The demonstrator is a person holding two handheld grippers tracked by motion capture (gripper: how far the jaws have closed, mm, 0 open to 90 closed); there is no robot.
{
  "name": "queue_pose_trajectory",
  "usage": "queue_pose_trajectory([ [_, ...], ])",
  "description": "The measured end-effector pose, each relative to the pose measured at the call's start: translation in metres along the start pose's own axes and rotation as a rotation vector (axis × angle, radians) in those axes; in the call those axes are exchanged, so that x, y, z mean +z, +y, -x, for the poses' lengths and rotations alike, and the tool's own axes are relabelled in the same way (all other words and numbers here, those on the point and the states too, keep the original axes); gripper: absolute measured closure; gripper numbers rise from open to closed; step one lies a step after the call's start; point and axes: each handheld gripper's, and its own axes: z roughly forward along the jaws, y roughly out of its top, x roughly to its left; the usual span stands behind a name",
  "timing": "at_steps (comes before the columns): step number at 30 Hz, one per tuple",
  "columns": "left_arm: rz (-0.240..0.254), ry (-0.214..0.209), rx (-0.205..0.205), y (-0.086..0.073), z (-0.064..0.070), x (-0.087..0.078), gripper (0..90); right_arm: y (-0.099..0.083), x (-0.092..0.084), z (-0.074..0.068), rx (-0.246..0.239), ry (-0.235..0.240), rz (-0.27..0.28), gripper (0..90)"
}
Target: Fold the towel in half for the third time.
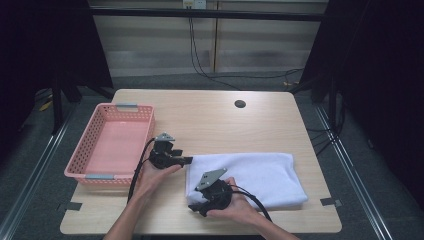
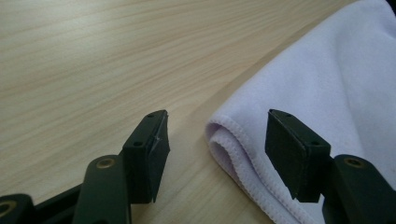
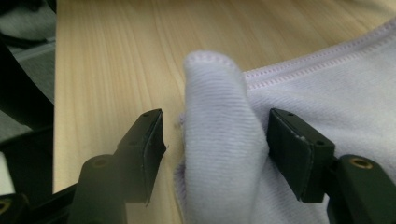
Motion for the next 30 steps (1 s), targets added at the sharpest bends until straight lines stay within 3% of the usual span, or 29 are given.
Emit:
queue_pose_trajectory([
  [4, 0.005, -0.005, 0.000, 0.000, 0.002, 0.001, 40.3, -0.005, 0.002, -0.009, -0.082, -0.077, 0.015, 41.0],
  [9, 0.008, 0.008, 0.003, 0.001, 0.001, 0.000, 39.7, -0.007, -0.001, -0.004, -0.084, -0.096, 0.030, 59.8],
  [12, -0.004, 0.019, -0.008, 0.001, -0.002, 0.004, 38.7, -0.006, -0.002, 0.000, -0.041, -0.106, 0.029, 69.1],
  [16, -0.031, 0.034, -0.006, 0.005, -0.003, 0.008, 32.5, -0.007, -0.004, 0.006, 0.031, -0.077, 0.042, 74.4],
  [18, -0.045, 0.026, 0.008, 0.004, -0.003, 0.010, 34.3, -0.009, -0.006, 0.009, 0.061, -0.056, 0.050, 75.4],
  [23, -0.064, -0.018, 0.040, 0.003, 0.001, 0.015, 34.2, -0.010, -0.008, 0.008, 0.061, -0.050, 0.048, 75.6],
  [25, -0.071, -0.013, 0.056, 0.002, 0.003, 0.016, 36.6, -0.010, -0.008, 0.008, 0.065, -0.045, 0.050, 75.6],
  [28, -0.072, -0.043, 0.077, 0.002, 0.007, 0.019, 46.3, -0.010, -0.008, 0.009, 0.064, -0.041, 0.050, 75.4],
  [30, -0.075, -0.061, 0.096, 0.002, 0.009, 0.021, 48.2, -0.010, -0.008, 0.009, 0.072, -0.040, 0.050, 75.3],
])
